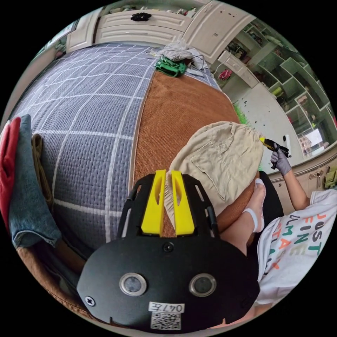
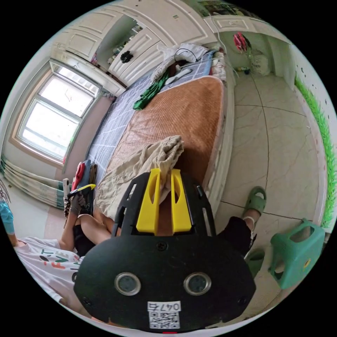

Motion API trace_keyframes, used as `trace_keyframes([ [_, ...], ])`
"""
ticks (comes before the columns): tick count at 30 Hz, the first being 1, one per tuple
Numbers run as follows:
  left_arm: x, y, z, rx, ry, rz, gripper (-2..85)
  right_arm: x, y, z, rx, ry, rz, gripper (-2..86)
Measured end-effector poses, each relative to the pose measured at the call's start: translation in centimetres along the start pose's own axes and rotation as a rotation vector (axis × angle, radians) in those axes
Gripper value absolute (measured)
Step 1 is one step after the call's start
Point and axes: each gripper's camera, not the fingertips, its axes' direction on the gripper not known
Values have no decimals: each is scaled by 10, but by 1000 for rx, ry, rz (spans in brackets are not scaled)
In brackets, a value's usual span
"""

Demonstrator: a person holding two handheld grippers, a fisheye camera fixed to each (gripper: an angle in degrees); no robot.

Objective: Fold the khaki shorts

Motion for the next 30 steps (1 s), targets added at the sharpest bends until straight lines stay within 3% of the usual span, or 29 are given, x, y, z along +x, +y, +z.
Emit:
trace_keyframes([
  [5, 98, -26, 23, -121, 124, 120, 3, -24, 0, -47, 78, 15, 39, 12],
  [11, 148, -33, 78, -193, -138, 144, 5, -245, -34, -54, 75, 194, -479, 13],
  [13, 137, -30, 86, -176, -78, 114, 9, -345, -31, -23, 22, 235, -707, 14],
  [18, 85, -12, 86, -83, 140, -20, 10, -486, 4, 87, -168, 267, -977, 34],
  [22, 33, 18, 62, 82, 303, -192, 4, -535, 19, 132, -355, 241, -1031, 94],
  [26, 1, 47, 43, 208, 442, -285, 1, -539, -1, 78, -229, 200, -1017, 76],
  [30, 9, 37, 31, 220, 425, -248, 3, -518, -52, 38, -217, 135, -846, 38],
])
